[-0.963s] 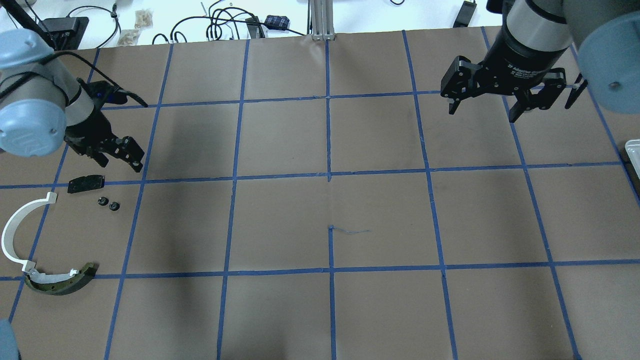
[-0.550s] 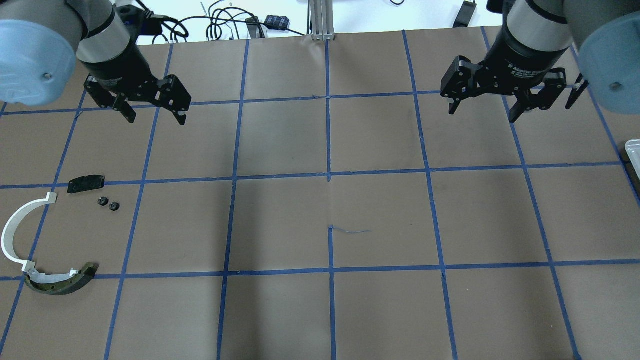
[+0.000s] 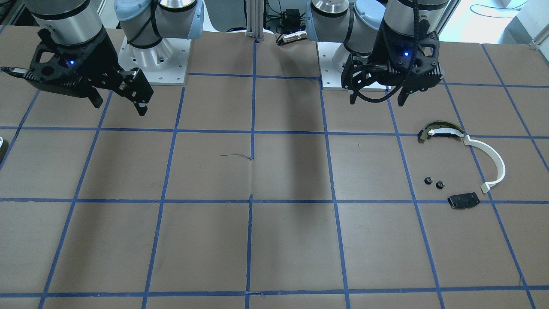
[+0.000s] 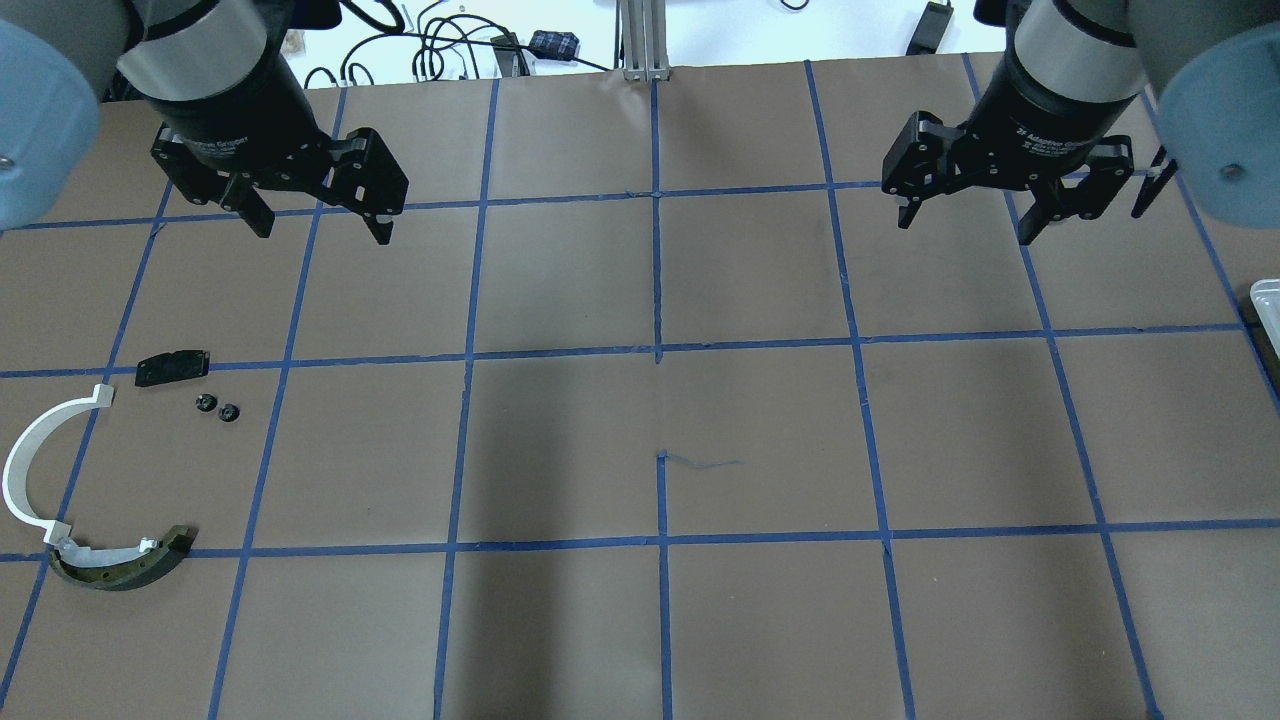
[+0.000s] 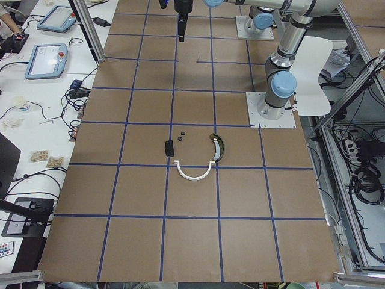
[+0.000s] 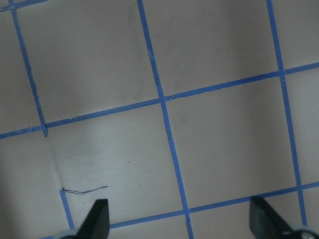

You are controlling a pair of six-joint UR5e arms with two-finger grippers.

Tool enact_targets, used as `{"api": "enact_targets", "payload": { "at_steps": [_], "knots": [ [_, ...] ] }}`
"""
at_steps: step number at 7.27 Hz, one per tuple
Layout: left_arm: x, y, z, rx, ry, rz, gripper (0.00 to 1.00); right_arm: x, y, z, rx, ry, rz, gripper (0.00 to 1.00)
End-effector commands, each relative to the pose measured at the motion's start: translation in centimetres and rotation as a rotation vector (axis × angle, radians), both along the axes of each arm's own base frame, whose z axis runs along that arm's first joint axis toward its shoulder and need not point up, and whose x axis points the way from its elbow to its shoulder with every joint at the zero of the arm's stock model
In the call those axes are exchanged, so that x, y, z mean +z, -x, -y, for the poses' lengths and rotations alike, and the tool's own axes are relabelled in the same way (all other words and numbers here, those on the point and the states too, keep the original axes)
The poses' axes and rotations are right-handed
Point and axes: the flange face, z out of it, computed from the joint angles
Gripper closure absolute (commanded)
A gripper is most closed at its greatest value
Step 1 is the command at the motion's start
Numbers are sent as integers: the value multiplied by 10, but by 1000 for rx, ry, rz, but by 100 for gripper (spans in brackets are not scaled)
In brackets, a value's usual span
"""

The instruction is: Place bearing gear from tray to pile

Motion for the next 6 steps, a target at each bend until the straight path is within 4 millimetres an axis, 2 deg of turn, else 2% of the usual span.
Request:
{"api": "enact_targets", "payload": {
  "at_steps": [1, 3, 6],
  "knots": [
    [3, -6, 0, 17, -12, 3, 0, 0, 0, -1, -1, 0, 2, 0],
    [10, -40, 13, 103, 3, -79, 0, -1, 0, -4, 1, -24, 2, 0],
    [10, -31, 8, 72, 0, -98, 0, 0, 1, -4, 4, -21, 3, 0]
  ]
}}
